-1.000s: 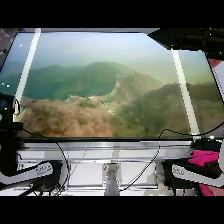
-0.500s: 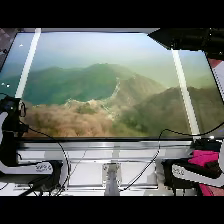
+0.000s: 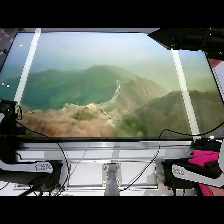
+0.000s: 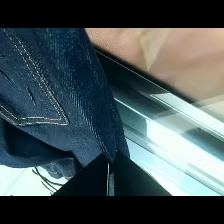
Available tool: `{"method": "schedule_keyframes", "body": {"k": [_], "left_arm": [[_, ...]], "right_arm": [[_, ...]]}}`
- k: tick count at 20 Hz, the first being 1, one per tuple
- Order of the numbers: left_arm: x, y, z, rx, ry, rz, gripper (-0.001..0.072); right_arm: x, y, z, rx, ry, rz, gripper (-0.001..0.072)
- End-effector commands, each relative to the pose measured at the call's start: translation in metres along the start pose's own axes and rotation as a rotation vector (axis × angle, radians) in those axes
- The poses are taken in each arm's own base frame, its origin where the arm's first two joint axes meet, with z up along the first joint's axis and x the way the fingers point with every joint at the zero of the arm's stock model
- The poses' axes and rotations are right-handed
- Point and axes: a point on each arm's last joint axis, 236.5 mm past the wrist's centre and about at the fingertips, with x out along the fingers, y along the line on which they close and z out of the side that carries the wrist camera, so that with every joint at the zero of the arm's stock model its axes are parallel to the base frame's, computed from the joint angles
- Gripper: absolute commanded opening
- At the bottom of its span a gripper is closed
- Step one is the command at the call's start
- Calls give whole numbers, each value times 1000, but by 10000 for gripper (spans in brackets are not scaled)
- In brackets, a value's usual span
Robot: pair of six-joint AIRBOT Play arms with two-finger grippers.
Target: Fold the clothes and pants, and hang the long-sleeved shirts on hangers.
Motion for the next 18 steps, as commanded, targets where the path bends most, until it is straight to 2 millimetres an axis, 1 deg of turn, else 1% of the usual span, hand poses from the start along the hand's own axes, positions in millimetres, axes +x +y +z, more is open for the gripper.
{"method": "schedule_keyframes", "body": {"k": [1, 2, 4, 6, 7, 8, 10, 11, 12, 13, 14, 15, 16, 17, 18], "left_arm": [[-2, 1, 0, -2, -5, 2, 9], [-7, 1, 3, -2, -23, 7, 8], [-28, 1, 12, -7, -105, 17, 7], [-64, -10, 30, -56, -251, -37, 7], [-89, -18, 41, -75, -347, -82, 6], [-119, -24, 51, -99, -449, -132, 6], [-196, -45, 68, -172, -667, -331, 6], [-242, -57, 73, -208, -785, -467, 6], [-296, -65, 74, -243, -916, -619, 6], [-348, -68, 69, -270, -1039, -752, 6], [-400, -69, 58, -257, -1171, -860, 7], [-442, -72, 43, -217, -1278, -935, 7], [-470, -80, 29, -171, -1333, -988, 7], [-489, -95, 16, -122, -1350, -1043, 7], [-499, -113, 6, -72, -1349, -1078, 7]], "right_arm": [[0, 1, 0, -1, 0, 1, 23], [0, 1, 0, -2, 0, 1, 24], [0, 1, 0, -1, -1, 1, 23], [0, 1, 0, -1, -1, 1, 24], [0, 1, 0, -1, 0, 1, 23], [0, 1, 0, -1, 0, 1, 23], [0, 1, 0, -1, -1, 1, 23], [0, 1, 0, -1, -1, 3, 23], [0, 1, 1, -1, -2, 2, 23], [0, 0, 3, -1, -11, -2, 23], [0, -1, 7, -2, -29, -9, 23], [0, -3, 10, -2, -41, -14, 23], [-1, -4, 13, 0, -54, -20, 22], [-1, -5, 16, 1, -67, -24, 22], [-1, -6, 20, 1, -83, -29, 22]]}}
